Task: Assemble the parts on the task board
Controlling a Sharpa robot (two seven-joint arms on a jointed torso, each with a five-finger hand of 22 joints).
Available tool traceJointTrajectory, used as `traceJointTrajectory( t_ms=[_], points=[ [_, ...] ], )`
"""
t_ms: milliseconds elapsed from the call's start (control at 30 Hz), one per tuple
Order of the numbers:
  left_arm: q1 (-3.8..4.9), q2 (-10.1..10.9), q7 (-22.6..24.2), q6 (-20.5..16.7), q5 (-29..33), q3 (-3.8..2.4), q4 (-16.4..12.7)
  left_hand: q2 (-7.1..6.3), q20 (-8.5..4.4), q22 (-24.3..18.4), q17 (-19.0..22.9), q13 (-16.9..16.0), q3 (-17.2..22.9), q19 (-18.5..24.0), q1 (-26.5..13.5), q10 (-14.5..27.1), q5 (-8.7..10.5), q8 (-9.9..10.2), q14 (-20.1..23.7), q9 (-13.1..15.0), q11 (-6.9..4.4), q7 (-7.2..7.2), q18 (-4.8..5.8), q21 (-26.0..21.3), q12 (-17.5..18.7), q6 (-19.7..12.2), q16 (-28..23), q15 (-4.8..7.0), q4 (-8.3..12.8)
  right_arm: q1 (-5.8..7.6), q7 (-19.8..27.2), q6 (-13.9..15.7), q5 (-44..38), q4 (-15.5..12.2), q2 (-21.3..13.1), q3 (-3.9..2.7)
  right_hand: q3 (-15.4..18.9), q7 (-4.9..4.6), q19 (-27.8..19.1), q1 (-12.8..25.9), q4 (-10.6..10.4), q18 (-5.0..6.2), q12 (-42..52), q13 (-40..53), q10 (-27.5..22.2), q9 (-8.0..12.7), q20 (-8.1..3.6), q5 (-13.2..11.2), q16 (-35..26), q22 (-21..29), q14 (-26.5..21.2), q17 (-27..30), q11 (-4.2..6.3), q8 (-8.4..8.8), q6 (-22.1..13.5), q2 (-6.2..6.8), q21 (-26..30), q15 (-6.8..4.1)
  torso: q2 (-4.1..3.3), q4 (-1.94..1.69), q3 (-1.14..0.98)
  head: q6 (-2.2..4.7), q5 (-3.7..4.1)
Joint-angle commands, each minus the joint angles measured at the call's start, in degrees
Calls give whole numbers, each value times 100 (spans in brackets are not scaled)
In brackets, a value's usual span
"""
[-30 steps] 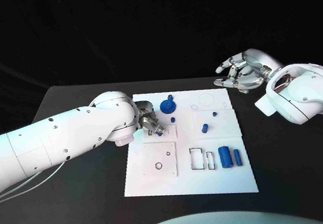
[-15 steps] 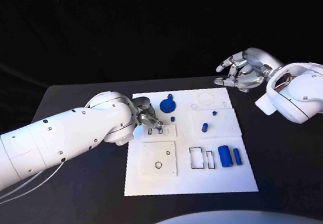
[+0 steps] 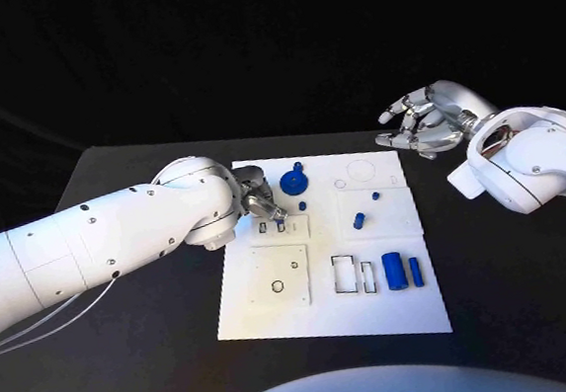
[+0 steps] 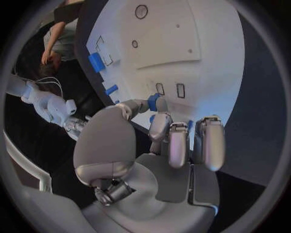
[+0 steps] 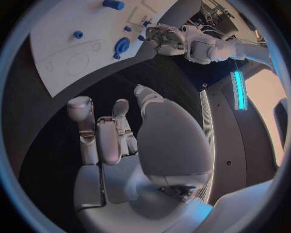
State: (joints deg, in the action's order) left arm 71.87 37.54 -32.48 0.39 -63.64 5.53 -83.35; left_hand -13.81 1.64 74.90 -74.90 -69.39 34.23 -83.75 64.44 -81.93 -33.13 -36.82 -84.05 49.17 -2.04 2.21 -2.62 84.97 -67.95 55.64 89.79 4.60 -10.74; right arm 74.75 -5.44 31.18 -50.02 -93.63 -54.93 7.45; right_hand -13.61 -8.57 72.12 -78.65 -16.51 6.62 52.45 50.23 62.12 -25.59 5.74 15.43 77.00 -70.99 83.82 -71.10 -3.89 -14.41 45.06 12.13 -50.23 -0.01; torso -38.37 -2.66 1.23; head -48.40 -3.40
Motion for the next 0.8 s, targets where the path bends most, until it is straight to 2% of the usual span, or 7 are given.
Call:
traceJointTrajectory(
  t_ms=[33, 800],
  points=[
    [0, -41, -4, 231, -16, 5, 42, 26, 7, 1057, -1510, 5, 1142, -164, 7, -36, 5, -19, -595, 5, -11, -42, 100, 31, -18, 15, 21, 39, 1153, -3, 47, -7, -22, -6, 3, -1, -17, -4, -32, 64, -12, 102, -4, -5, 25, -5, 14, 16, -22, 5, -13, 5, 8, -39, -42, 7, 39, -29, 1, 3, -1, -14, -9],
    [-2, -163, -110, 639, -27, 18, 168, 25, 4, 1057, -1510, 12, 1146, -163, 1, -37, 19, -16, -595, 5, -9, -41, 99, 30, -10, 13, 21, 42, 1153, -3, 57, -13, -13, 4, 12, -1, -25, -2, -26, 97, -8, 103, 16, -4, 40, -2, 13, 35, -25, 11, -10, 0, 10, -62, -49, 5, 53, -31, 5, 4, 0, -36, -9]
  ],
)
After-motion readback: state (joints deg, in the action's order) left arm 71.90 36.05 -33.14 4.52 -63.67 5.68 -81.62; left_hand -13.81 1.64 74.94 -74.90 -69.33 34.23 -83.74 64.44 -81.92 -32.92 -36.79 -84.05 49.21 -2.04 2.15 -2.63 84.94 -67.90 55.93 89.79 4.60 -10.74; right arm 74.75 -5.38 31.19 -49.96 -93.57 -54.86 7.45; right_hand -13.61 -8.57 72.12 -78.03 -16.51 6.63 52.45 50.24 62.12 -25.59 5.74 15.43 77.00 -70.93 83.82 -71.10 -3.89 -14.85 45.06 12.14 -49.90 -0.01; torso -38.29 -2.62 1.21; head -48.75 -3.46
